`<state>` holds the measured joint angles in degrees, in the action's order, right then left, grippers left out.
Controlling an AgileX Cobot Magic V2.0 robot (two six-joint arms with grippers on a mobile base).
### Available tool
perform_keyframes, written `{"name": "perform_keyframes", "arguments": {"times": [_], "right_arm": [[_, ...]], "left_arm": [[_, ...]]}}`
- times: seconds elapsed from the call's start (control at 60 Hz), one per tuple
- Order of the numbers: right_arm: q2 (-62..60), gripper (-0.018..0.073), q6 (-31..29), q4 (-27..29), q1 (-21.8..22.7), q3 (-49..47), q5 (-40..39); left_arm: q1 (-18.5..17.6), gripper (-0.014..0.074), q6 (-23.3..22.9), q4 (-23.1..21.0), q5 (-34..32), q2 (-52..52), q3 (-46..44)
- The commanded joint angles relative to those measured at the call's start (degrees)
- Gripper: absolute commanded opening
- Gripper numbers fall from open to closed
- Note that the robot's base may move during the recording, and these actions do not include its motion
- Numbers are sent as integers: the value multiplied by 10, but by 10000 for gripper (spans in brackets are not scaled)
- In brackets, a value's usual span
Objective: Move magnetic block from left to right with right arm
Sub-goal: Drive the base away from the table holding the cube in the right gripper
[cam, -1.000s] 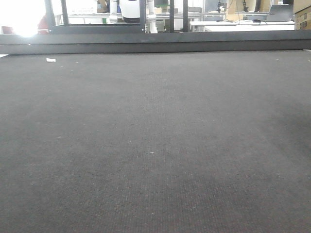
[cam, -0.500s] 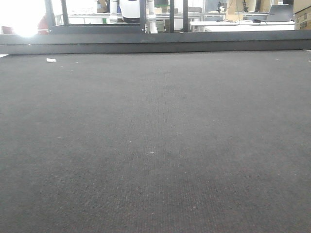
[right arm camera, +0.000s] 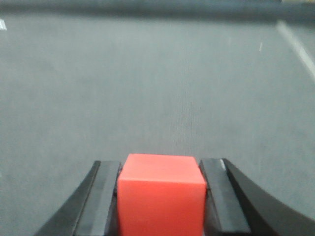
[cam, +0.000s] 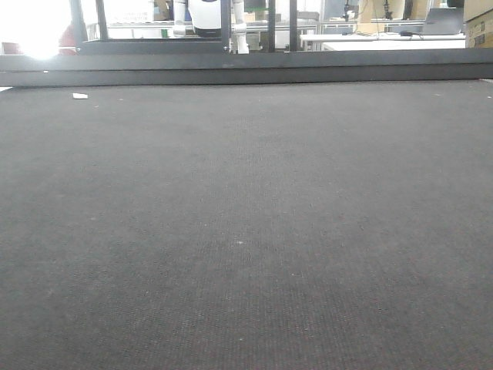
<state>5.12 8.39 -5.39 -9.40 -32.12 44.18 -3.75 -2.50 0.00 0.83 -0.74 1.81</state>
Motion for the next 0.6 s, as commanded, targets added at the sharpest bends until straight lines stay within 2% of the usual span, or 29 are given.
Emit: {"name": "perform_keyframes", "arguments": {"times": [0.0,0.583], "right_arm": [[-23,203,-7,-6,3,-20,-47],[-44,203,-7,-6,3,-20,-46]], "left_arm": [[1,-116,-2,0,-52,-8,5],[1,-116,-2,0,-52,-8,5]]}}
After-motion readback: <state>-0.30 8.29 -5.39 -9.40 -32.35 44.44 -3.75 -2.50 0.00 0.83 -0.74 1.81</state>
